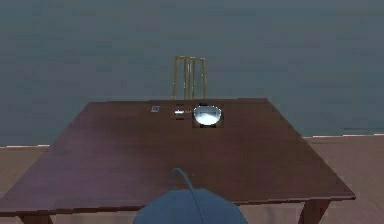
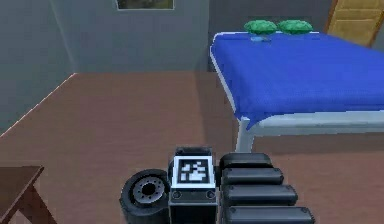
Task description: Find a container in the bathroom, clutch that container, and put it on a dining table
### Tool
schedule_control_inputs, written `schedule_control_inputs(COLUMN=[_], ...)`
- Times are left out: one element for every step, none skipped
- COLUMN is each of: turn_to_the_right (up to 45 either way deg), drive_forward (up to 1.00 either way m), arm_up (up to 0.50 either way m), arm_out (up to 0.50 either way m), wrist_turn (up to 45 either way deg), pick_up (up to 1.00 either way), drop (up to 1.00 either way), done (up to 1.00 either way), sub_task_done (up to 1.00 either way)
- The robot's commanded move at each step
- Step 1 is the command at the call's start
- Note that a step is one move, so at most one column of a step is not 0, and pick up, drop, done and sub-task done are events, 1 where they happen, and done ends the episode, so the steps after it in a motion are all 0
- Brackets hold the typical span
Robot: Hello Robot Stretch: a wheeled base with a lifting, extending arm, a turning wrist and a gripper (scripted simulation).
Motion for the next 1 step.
schedule_control_inputs(turn_to_the_right=[3.0], drive_forward=[0.00], arm_up=[0.00], arm_out=[0.00], wrist_turn=[0.0], pick_up=[0.00], drop=[0.00], done=[0.00], sub_task_done=[0.00])
